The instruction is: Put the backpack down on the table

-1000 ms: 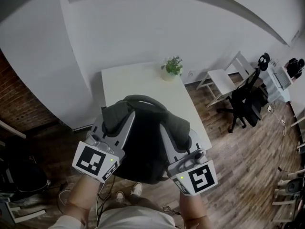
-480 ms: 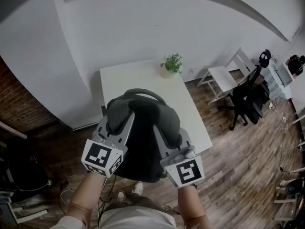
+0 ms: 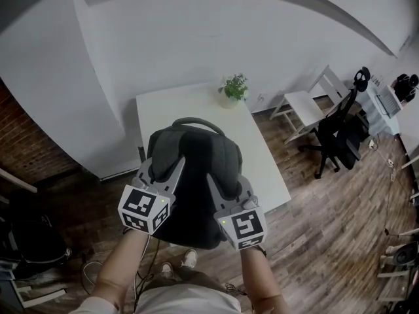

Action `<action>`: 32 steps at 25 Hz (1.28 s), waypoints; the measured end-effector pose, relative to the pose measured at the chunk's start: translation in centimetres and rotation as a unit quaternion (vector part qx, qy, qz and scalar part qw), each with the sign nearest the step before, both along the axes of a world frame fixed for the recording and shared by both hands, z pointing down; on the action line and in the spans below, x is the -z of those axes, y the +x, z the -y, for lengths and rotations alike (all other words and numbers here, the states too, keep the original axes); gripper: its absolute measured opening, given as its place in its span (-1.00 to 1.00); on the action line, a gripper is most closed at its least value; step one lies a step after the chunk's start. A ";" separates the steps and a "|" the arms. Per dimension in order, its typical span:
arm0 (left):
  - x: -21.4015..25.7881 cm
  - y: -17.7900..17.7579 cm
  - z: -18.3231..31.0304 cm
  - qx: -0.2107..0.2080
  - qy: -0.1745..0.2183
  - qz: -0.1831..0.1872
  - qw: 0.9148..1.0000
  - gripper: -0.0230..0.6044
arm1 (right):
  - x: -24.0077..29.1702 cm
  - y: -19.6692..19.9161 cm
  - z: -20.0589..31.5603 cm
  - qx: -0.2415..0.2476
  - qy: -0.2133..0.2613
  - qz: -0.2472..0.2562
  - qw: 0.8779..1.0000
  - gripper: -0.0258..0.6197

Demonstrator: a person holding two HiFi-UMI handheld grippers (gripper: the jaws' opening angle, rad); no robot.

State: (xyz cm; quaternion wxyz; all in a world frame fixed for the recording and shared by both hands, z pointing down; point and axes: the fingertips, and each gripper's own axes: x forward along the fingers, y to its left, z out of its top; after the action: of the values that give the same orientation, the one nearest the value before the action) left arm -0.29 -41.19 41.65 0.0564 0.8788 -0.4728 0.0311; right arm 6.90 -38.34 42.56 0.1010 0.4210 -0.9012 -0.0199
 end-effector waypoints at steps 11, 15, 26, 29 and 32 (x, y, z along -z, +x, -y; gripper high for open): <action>-3.8 -0.6 2.2 0.013 -0.043 0.011 0.999 -0.46 | -4.6 1.6 2.2 -0.040 -0.080 0.021 0.996 -0.37; -4.5 -0.5 2.5 0.020 -0.032 0.016 0.999 -0.34 | -5.7 2.3 2.3 -0.053 -0.096 0.023 0.994 -0.27; -7.3 -1.6 1.6 0.037 -0.047 0.043 0.997 0.02 | -6.8 3.3 1.4 -0.080 -0.099 0.008 0.992 -0.20; -7.4 -1.6 1.0 0.034 -0.047 0.045 0.997 0.02 | -6.9 3.1 0.8 -0.081 -0.099 0.006 0.992 -0.20; -7.4 -1.9 0.9 0.032 -0.050 0.046 0.997 0.02 | -6.7 2.8 0.6 -0.084 -0.101 0.009 0.991 -0.20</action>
State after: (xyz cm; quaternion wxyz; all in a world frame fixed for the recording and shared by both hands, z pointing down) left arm -2.15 -42.07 49.04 0.0793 0.8573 -0.5002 0.0926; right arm 9.70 -38.98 49.25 0.1360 0.4829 -0.8610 0.0833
